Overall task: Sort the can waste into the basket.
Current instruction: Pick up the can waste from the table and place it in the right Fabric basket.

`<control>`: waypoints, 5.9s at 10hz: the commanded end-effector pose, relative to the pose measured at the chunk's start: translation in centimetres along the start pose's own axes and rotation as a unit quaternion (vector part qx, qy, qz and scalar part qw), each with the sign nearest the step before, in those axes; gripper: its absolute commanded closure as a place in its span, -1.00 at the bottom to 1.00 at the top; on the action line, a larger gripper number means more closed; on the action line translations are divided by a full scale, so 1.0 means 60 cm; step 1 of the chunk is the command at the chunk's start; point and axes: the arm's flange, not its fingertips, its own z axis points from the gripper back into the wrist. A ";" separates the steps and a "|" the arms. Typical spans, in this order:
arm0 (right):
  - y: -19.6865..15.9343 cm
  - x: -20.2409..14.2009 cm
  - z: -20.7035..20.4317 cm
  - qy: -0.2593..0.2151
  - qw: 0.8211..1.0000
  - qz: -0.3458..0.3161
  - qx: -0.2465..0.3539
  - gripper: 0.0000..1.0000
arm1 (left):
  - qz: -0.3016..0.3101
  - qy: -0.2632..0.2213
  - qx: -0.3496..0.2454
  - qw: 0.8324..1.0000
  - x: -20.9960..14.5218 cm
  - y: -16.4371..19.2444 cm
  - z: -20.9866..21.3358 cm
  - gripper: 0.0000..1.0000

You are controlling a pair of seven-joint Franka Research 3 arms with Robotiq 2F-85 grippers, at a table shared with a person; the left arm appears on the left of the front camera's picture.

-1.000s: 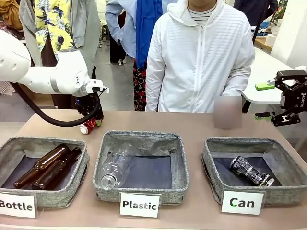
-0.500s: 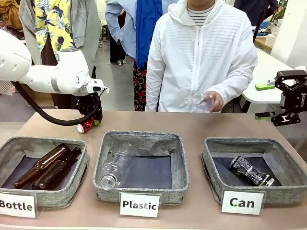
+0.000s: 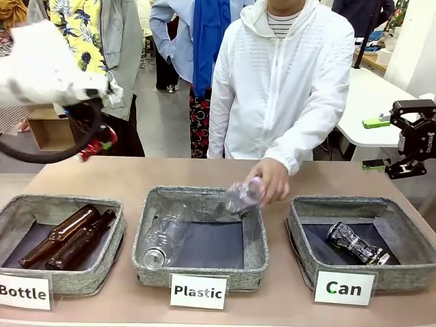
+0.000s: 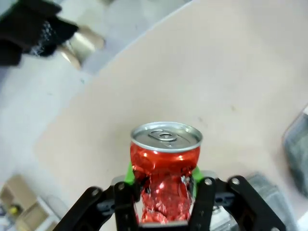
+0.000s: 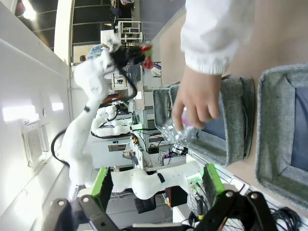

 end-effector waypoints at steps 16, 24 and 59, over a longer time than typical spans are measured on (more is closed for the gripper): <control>0.046 -0.051 0.129 0.006 0.996 0.014 -0.090 -1.00 | -0.605 -0.171 -0.095 0.772 -0.001 -0.511 0.185 0.14; -0.048 -0.291 0.443 -0.116 0.974 0.165 -0.100 -1.00 | -0.560 -0.228 -0.171 0.778 0.382 -0.941 0.051 0.14; 0.069 0.029 -0.128 0.123 0.979 0.152 -0.058 -1.00 | 0.092 -0.317 -0.470 0.818 -0.351 -0.110 0.029 -1.00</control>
